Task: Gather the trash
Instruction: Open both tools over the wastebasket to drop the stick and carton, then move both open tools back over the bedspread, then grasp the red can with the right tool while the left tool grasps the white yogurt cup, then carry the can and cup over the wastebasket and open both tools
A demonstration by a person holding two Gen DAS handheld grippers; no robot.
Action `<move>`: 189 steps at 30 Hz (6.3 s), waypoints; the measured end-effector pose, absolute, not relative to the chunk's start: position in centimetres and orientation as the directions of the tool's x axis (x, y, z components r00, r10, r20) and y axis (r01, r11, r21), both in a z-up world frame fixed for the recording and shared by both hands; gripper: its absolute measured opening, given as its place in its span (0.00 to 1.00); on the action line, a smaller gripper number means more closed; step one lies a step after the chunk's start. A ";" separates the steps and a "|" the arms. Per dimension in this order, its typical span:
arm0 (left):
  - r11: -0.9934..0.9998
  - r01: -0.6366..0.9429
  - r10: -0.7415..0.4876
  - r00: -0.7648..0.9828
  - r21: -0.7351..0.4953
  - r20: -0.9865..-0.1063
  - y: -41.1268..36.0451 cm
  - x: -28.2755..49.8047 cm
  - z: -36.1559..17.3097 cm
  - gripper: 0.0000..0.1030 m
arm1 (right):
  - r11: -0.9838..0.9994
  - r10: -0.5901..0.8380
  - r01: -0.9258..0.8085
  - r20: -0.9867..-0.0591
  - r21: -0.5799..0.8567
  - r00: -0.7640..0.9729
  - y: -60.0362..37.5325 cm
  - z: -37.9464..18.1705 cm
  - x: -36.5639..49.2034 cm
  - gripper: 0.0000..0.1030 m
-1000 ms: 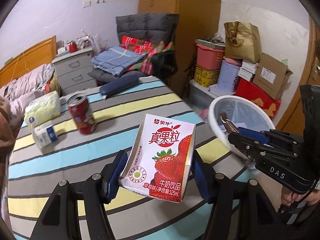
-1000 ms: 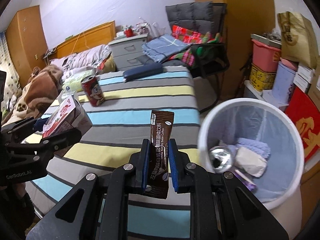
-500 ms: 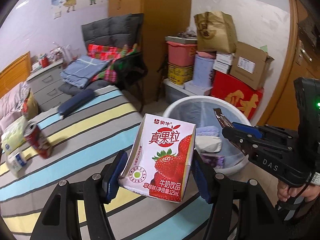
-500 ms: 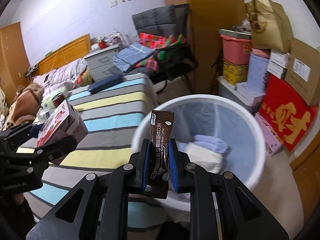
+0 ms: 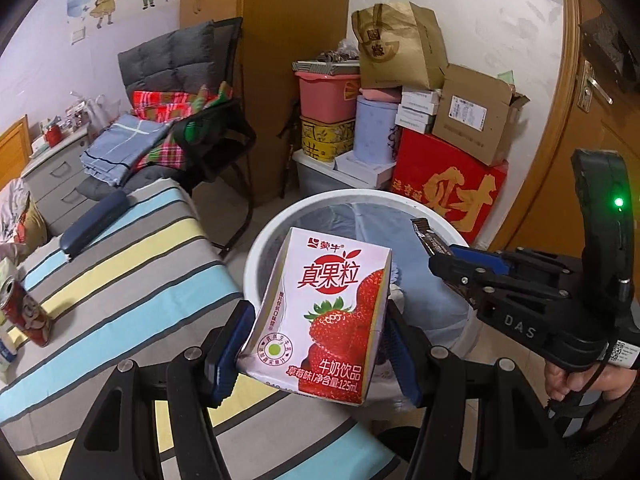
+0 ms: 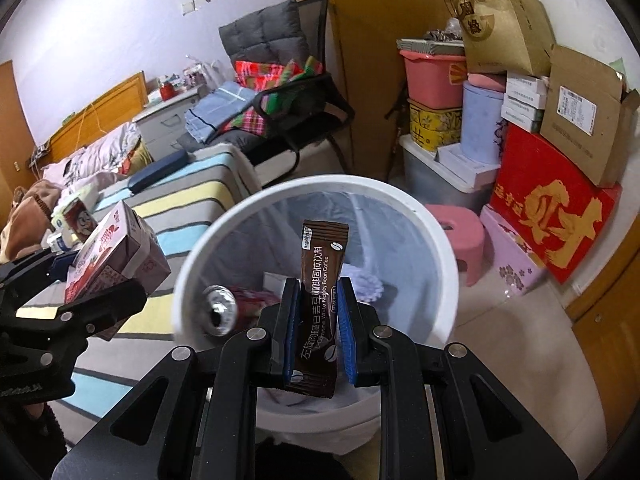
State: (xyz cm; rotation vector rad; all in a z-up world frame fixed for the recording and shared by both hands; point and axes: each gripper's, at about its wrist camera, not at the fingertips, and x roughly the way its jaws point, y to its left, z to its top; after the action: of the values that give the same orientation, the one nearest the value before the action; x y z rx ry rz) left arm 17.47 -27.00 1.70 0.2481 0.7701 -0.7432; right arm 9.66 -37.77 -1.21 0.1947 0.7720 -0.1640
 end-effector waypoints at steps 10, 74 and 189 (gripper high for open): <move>0.715 0.696 -0.523 0.469 -0.067 -0.712 -29.4 18.3 0.7 0.62 | 0.964 -0.096 0.244 -0.724 0.103 0.684 -40.1 -2.2 10.4 0.20; 0.942 0.328 -0.300 0.726 -0.071 -0.618 -6.8 18.4 4.2 0.64 | 0.992 0.097 -0.023 -0.625 0.126 0.775 -27.6 0.2 12.4 0.54; 0.933 0.342 -0.328 0.680 -0.112 -0.656 3.1 29.9 1.4 0.12 | 0.963 0.266 -0.188 -0.587 0.191 0.765 -17.4 0.1 22.2 0.54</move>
State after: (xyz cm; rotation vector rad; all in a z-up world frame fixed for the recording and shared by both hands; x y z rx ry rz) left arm 29.85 3.08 1.35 0.0201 0.7320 -0.3764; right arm 22.24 -17.41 0.07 0.1231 0.6558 0.2473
